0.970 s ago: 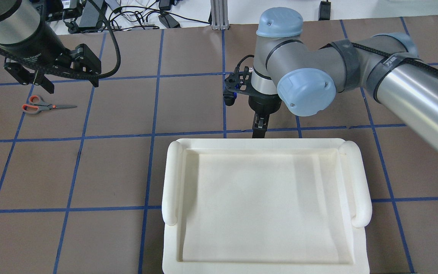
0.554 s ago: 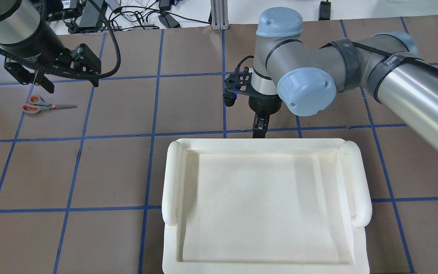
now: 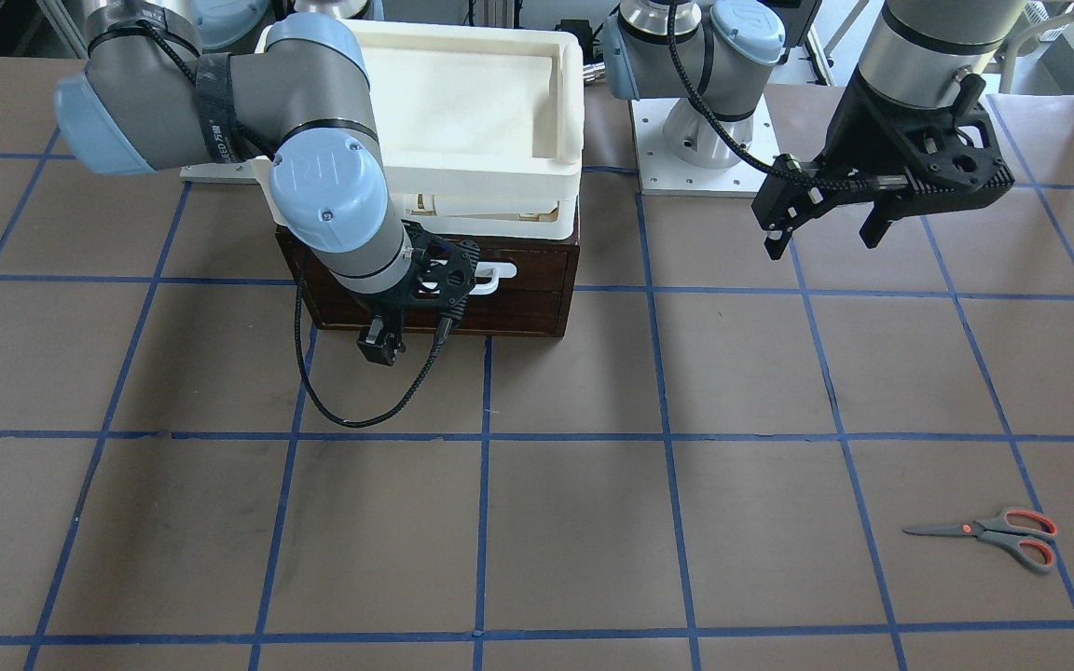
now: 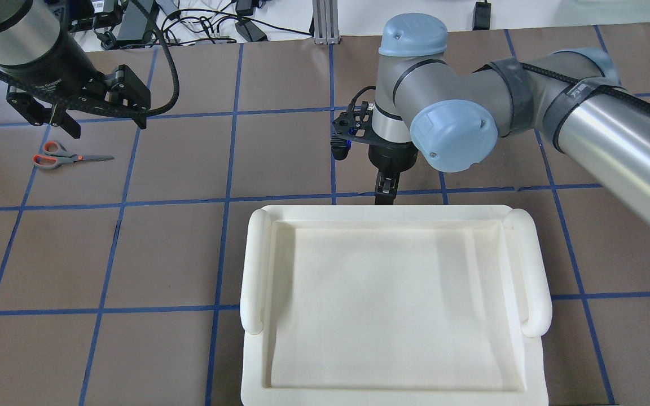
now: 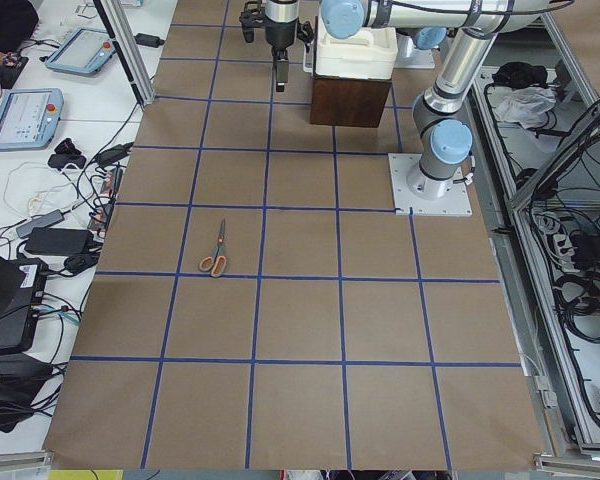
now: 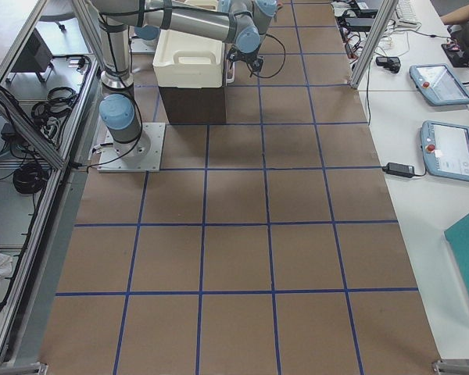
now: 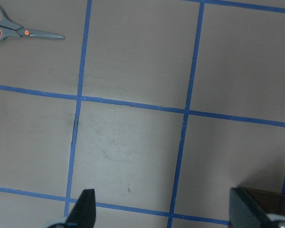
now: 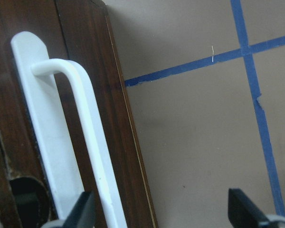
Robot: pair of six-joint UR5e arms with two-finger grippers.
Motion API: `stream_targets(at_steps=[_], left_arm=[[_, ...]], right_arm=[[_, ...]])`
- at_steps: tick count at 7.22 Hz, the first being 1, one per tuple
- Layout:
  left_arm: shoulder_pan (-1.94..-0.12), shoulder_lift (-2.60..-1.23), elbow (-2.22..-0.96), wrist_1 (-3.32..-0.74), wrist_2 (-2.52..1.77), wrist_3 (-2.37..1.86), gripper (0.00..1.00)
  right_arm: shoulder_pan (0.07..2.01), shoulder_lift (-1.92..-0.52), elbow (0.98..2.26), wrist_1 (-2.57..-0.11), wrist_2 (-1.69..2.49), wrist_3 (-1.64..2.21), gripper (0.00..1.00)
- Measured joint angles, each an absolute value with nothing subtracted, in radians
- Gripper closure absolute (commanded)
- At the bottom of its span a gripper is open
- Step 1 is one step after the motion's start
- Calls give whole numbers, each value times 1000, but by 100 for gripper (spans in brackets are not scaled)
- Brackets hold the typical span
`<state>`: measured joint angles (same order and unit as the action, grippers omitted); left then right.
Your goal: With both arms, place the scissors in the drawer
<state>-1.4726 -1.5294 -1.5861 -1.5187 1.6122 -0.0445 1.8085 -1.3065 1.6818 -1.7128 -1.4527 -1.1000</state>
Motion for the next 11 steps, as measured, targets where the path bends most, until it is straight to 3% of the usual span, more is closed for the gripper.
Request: stream_targets(at_steps=[11], left_arm=[[-1474, -1541, -1586, -1519, 1598, 13, 0]], right_arm=[[1814, -1278, 1692, -1804, -1453, -1119, 0]])
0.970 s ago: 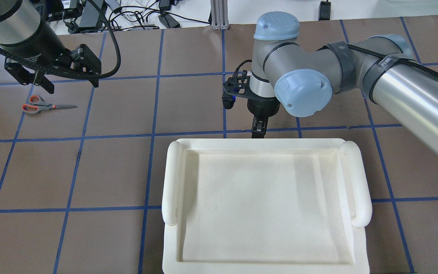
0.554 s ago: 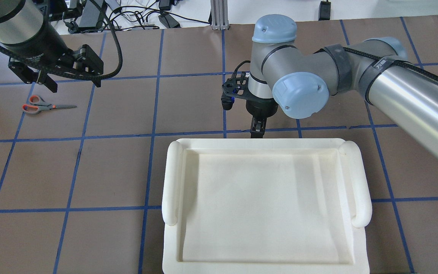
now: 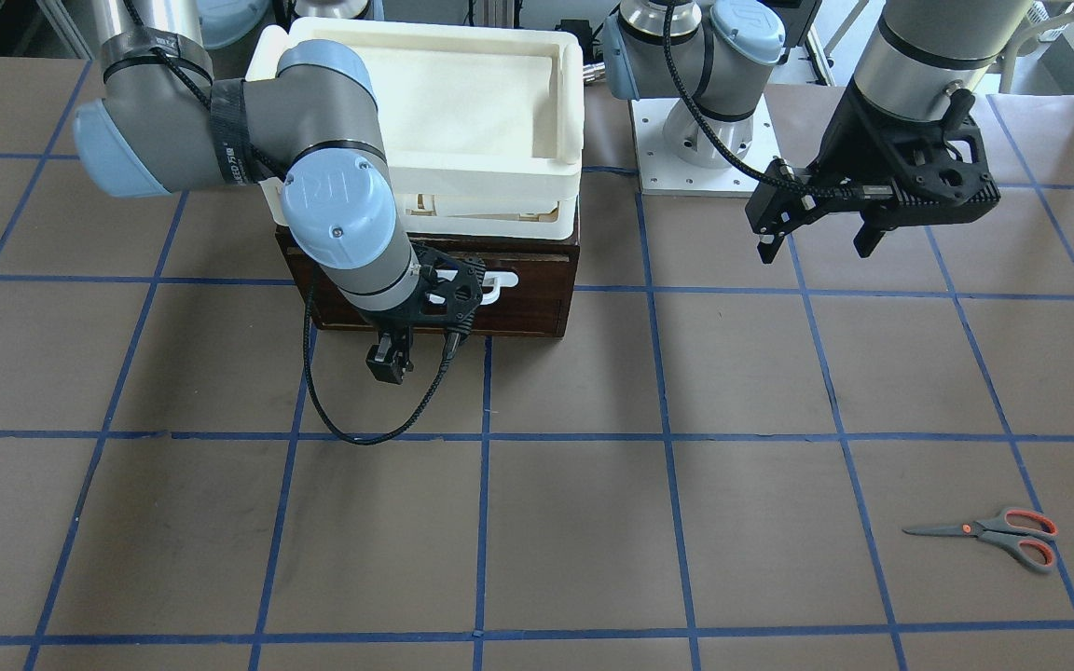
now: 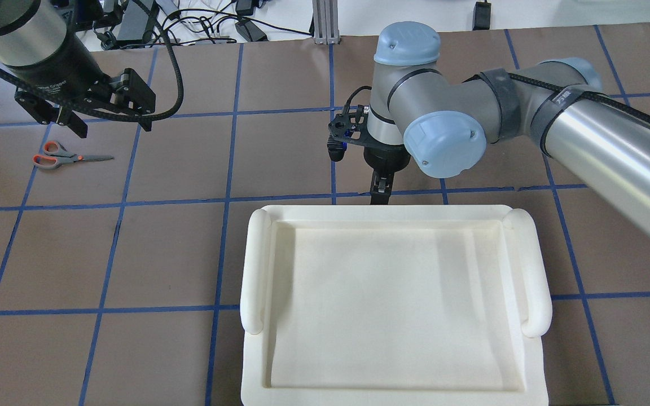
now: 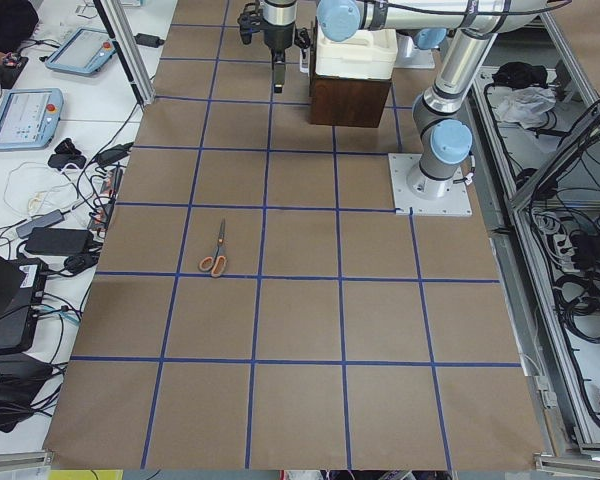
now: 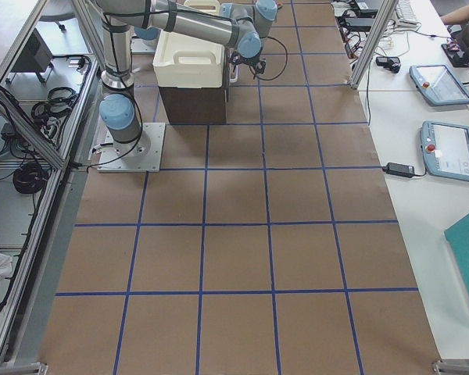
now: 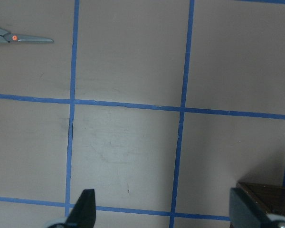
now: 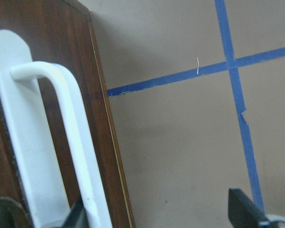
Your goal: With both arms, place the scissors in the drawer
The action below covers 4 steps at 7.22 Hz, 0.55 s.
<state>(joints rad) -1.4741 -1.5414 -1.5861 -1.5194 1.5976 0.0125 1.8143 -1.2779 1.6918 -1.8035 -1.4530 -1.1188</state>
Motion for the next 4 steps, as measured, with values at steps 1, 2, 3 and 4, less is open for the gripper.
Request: stream_targets(at_steps=[1, 2, 3, 4], left_arm=[[-1474, -1541, -1586, -1520, 1598, 13, 0], [-1473, -1541, -1586, -1520, 1599, 16, 0], [-1472, -1542, -1586, -1519, 1598, 23, 0], [-1471, -1544, -1586, -1520, 1597, 29, 0]], right_arm=[[1814, -1277, 1688, -1812, -1454, -1119, 0], [1814, -1272, 1687, -1826, -1454, -1119, 0], [1813, -1258, 1686, -1850, -1454, -1120, 0], [1811, -1243, 1684, -1872, -1454, -1120, 0]])
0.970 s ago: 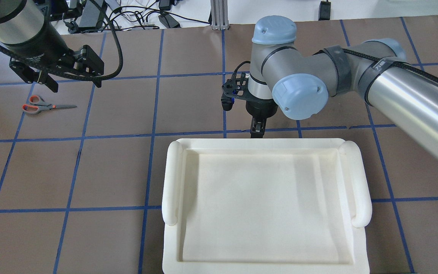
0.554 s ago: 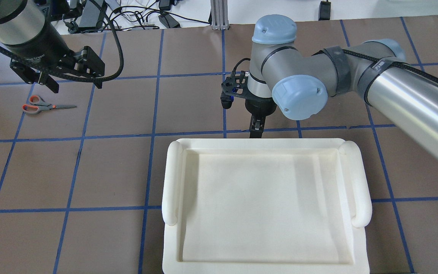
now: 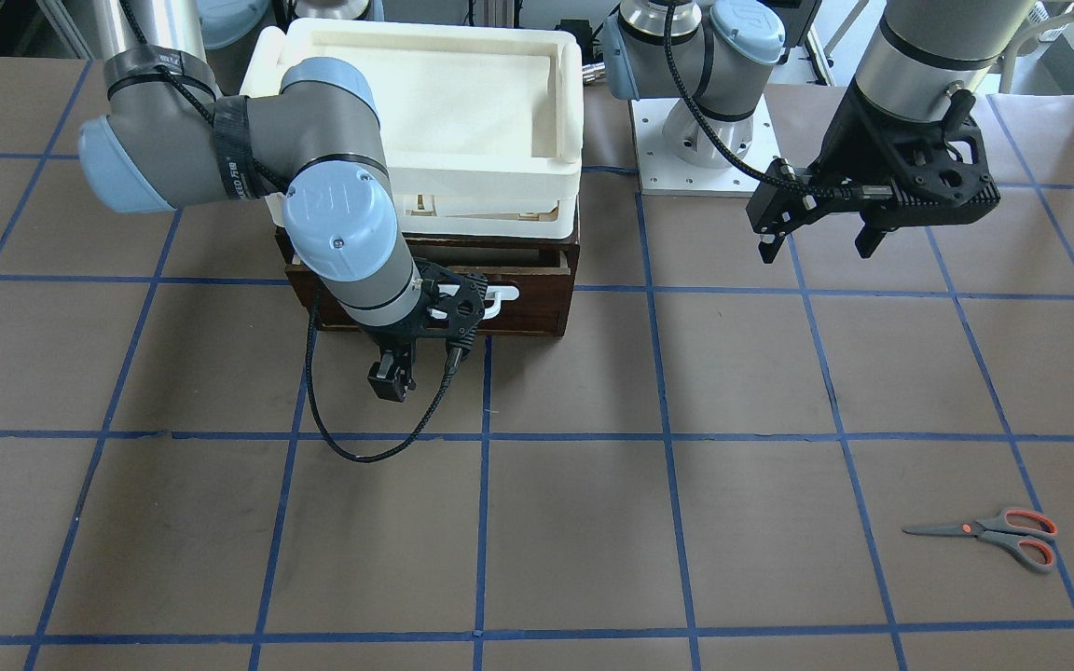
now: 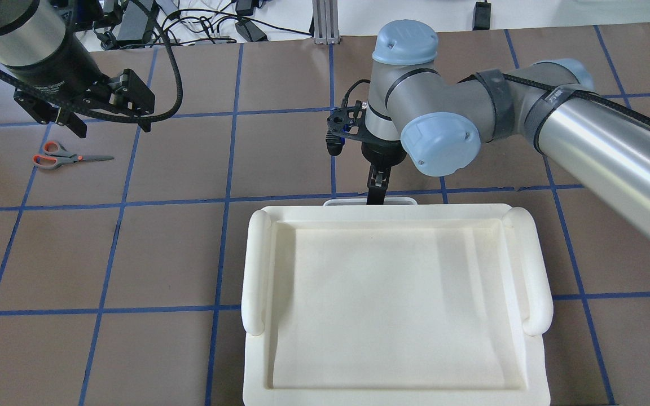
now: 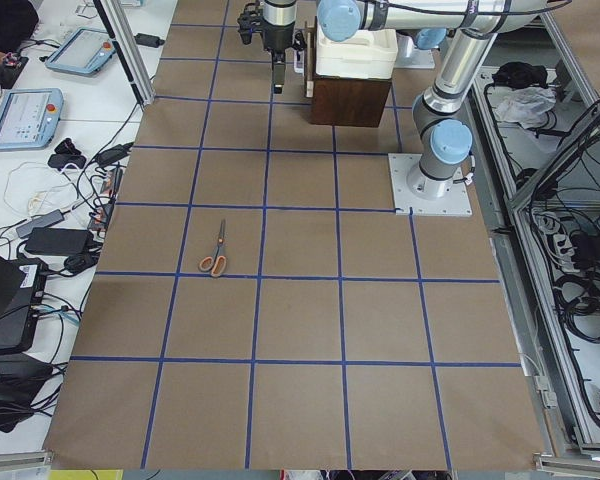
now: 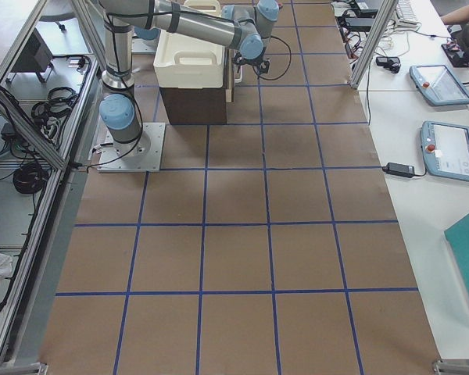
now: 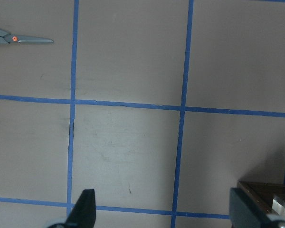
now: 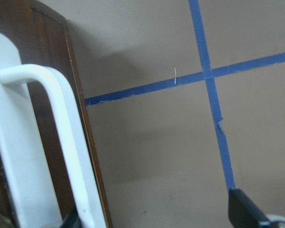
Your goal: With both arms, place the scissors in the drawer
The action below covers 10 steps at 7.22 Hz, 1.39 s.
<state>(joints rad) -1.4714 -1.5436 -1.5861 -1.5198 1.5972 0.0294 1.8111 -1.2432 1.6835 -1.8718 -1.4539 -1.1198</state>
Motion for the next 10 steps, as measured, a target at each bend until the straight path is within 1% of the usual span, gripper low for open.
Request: stream_targets(at_steps=[10], left_arm=[[-1473, -1543, -1586, -1519, 1603, 32, 0]], right_arm=[[1783, -1152, 1534, -1880, -1454, -1123, 0]])
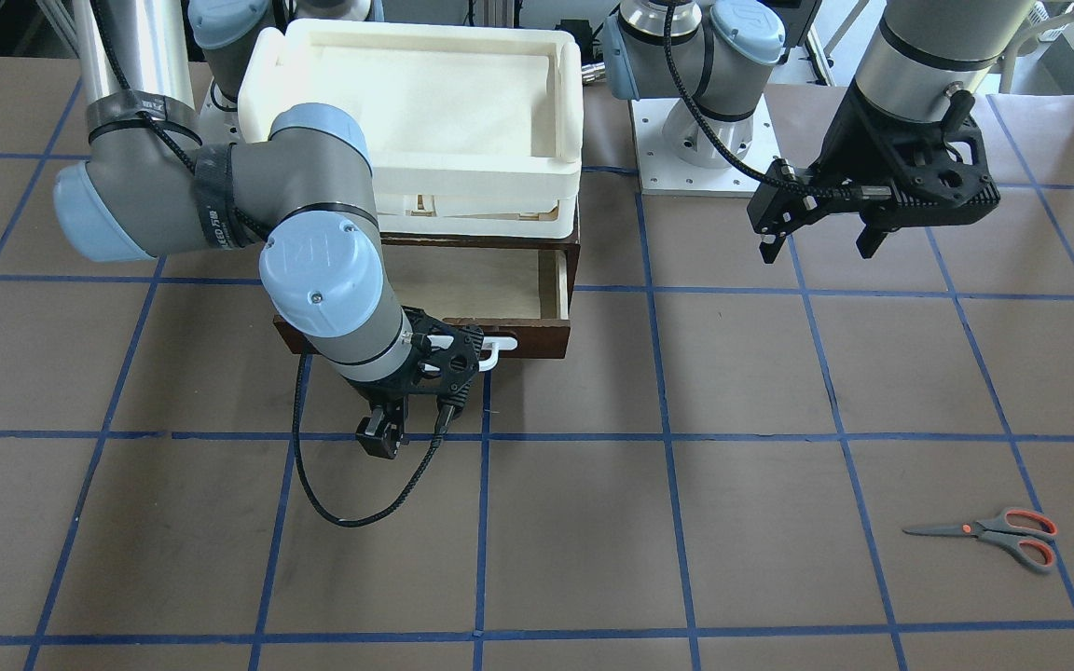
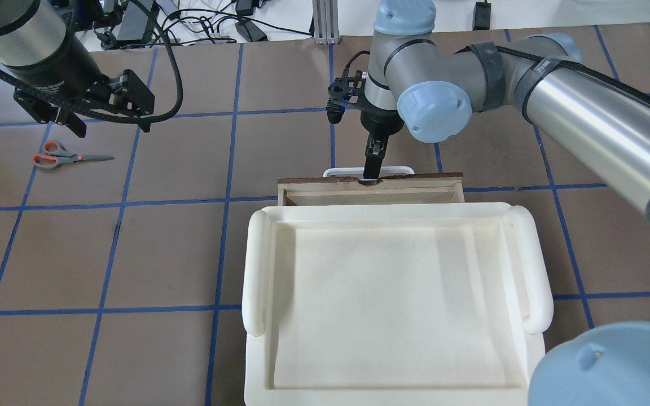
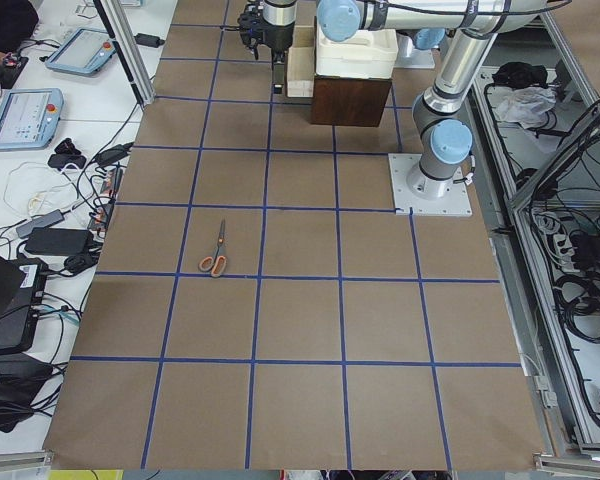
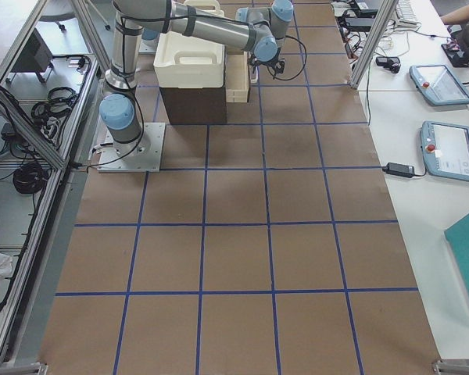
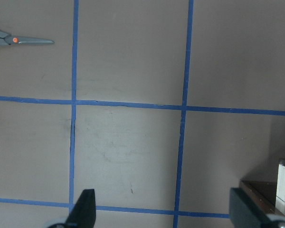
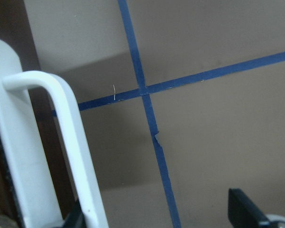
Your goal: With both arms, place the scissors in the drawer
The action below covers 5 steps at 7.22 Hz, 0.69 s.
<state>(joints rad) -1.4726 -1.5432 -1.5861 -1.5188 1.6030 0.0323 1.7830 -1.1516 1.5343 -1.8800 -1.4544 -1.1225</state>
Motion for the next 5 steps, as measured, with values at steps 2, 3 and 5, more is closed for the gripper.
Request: stream_targets(at_steps=[2, 3, 5], left_arm=[[-1473, -1543, -1586, -1519, 1602, 32, 0], [-1473, -1543, -1586, -1519, 1603, 32, 0], [-1473, -1543, -1586, -1520, 1603, 32, 0]], right_arm=[[1768, -1149, 1506, -1878, -1453, -1132, 0], [1763, -1147, 1503, -1878, -1453, -1135, 0], [1761, -1136, 1496, -1881, -1453, -1138, 0]])
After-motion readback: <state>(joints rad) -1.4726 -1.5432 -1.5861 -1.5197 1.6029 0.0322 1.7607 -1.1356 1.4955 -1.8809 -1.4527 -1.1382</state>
